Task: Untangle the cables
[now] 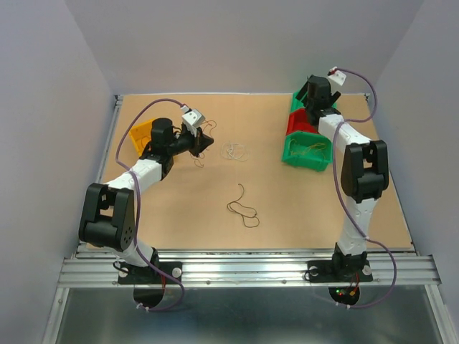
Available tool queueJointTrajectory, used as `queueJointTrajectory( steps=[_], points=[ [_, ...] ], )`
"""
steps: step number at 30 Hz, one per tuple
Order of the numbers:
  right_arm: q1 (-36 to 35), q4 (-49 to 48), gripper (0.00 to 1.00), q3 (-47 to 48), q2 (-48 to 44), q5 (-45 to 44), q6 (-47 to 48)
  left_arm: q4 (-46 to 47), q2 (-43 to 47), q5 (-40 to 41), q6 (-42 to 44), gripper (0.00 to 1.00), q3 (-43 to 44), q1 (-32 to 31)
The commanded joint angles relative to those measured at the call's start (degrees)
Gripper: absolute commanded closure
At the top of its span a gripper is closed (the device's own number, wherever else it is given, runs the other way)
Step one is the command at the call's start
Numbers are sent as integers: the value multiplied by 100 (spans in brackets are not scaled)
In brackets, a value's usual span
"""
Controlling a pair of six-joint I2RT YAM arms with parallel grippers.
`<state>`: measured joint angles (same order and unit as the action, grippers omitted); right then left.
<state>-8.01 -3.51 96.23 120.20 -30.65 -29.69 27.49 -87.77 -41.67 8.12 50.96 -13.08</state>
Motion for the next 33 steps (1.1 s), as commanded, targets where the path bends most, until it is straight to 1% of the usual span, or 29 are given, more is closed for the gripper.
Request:
queueJointTrajectory(
  steps=[1, 2, 3, 4, 5, 8, 10, 11, 12, 14, 15, 16, 17, 20, 24, 26, 31, 33],
  points=[
    [-288, -62, 19, -507, -637, 462, 568, 134, 260, -34, 93, 100, -51, -28],
    [-402, -45, 15, -569, -691, 655, 648, 134, 260, -34, 85, 100, -51, -28],
    [-464, 16, 12, -622, -743, 622, 710, 134, 260, -25, 84, 100, -42, -28],
    [-552, 200, 3, -649, -848, 579, 815, 117, 260, -25, 102, 100, -25, -37],
    [-570, 332, 0, -640, -884, 578, 825, 117, 260, -25, 102, 100, -33, -37],
    [-570, 745, 1, -683, -1007, 490, 877, 99, 251, 18, 120, 100, -33, -28],
    [-570, 781, 5, -929, -1174, 1383, 1201, 99, 243, 27, 120, 100, -25, -37],
    [-596, 773, 7, -1008, -1201, 2196, 1290, 90, 225, 36, 128, 100, -25, -28],
    [-649, 781, 7, -1061, -1244, 2535, 1395, 82, 225, 62, 137, 100, -7, -37],
    [-912, 790, 7, -1246, -1262, 2993, 1755, 55, 225, 124, 155, 100, 10, -28],
    [-1009, 799, 5, -1299, -1271, 3361, 1852, 47, 234, 141, 155, 100, 10, -28],
    [-1105, 816, 3, -1334, -1262, 3538, 2044, 38, 251, 159, 164, 100, 11, -28],
    [-1263, 808, 0, -1430, -1262, 3923, 2125, 38, 260, 185, 137, 100, 2, -28],
    [-1614, 790, 0, -1475, -1210, 4461, 2554, 29, 251, 203, 94, 100, 19, -19],
    [-2002, 799, 0, -1467, -990, 4796, 3091, 38, 260, 221, 76, 100, 28, 34],
    [-2142, 799, 0, -1405, -815, 4850, 3171, 38, 260, 203, 58, 100, 28, 42],
    [-2327, 887, 0, -1002, -340, 4499, 3110, 29, 225, 186, 84, 100, 37, 51],
    [-2442, 1070, 0, -843, -95, 4123, 3136, 29, 234, 168, 84, 100, 37, 51]
  ],
)
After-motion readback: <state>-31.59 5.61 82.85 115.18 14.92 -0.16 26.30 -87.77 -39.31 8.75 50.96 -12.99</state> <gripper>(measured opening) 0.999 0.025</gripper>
